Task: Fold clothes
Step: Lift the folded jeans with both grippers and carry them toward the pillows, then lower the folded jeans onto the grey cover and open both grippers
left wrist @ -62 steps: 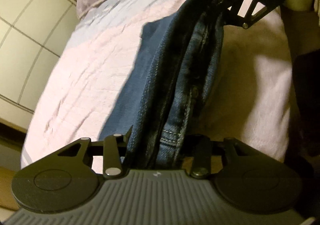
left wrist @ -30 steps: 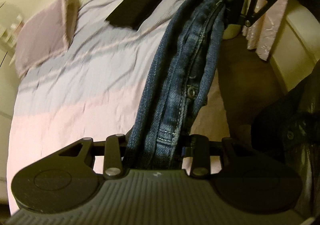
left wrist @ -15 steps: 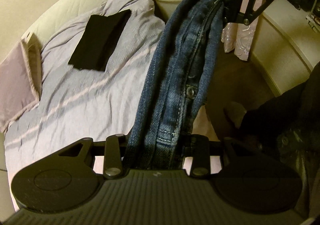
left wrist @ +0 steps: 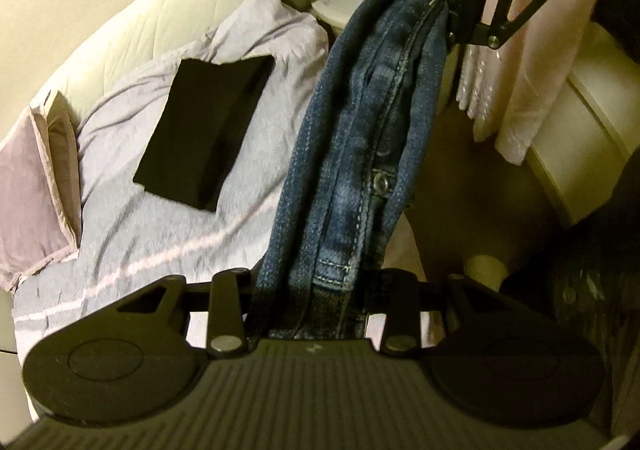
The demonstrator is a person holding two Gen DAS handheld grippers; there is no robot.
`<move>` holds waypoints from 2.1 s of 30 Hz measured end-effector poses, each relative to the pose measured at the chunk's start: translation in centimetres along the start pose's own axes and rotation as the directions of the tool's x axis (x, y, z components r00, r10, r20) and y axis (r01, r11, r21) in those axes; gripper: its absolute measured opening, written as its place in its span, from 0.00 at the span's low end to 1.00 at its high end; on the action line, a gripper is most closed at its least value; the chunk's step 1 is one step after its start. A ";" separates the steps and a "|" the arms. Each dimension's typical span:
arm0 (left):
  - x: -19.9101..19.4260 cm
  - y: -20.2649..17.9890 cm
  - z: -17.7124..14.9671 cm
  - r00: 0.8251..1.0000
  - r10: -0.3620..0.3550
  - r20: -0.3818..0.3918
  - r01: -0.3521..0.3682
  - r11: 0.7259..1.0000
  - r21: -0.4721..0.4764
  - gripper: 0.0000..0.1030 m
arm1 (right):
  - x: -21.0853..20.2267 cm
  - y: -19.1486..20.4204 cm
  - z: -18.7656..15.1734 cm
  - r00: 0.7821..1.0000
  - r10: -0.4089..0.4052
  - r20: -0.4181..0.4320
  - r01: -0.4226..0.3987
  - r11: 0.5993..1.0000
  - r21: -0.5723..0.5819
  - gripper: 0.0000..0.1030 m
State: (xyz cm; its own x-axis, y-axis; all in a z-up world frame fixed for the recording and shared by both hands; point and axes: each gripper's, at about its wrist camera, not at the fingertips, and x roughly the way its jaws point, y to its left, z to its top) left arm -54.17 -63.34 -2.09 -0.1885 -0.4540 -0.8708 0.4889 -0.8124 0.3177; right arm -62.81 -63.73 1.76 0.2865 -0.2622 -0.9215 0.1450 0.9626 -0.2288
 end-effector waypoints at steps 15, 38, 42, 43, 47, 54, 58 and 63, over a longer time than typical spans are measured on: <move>4.0 8.3 7.8 0.994 -0.003 0.110 -0.008 0.995 0.101 0.34 | 0.1 -11.9 -2.6 0.997 -0.076 -0.028 0.078 0.995 0.056 0.22; 27.0 25.5 13.1 0.898 0.439 0.037 -0.438 0.898 -0.024 0.39 | 18.6 -38.3 -1.6 0.899 -0.357 0.254 0.413 0.885 -0.216 0.28; 36.5 21.3 10.5 0.942 0.327 -0.073 -0.327 0.945 0.019 0.45 | 30.3 -36.1 -5.6 0.957 -0.256 0.133 0.285 0.911 -0.297 0.30; 37.8 20.0 10.1 0.943 0.324 -0.074 -0.321 0.946 0.048 0.48 | 32.2 -35.7 -6.5 0.972 -0.221 0.084 0.237 0.919 -0.314 0.34; 37.7 17.9 8.6 0.925 0.380 -0.021 -0.379 0.924 0.046 0.49 | 32.6 -34.9 -9.4 0.963 -0.244 0.113 0.267 0.920 -0.286 0.47; 35.9 18.4 7.9 0.943 0.332 -0.020 -0.329 0.940 0.091 0.48 | 30.9 -34.5 -11.7 0.946 -0.308 0.104 0.322 0.928 -0.185 0.50; 33.5 18.4 8.5 0.905 0.425 0.027 -0.423 0.889 0.175 0.43 | 30.4 -35.5 -10.8 0.937 -0.332 0.110 0.337 0.941 -0.026 0.39; 34.9 17.9 6.6 0.906 0.423 0.028 -0.421 0.890 0.177 0.47 | 30.9 -34.4 -10.7 0.919 -0.373 0.125 0.375 0.927 0.011 0.39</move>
State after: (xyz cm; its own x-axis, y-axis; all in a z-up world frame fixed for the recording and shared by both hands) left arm -57.61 -96.19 -24.31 0.0121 -0.7651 -0.6438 0.3635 -0.5965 0.7156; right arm -69.04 -104.26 -22.19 0.3276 -0.6087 -0.7226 0.2520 0.7934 -0.5541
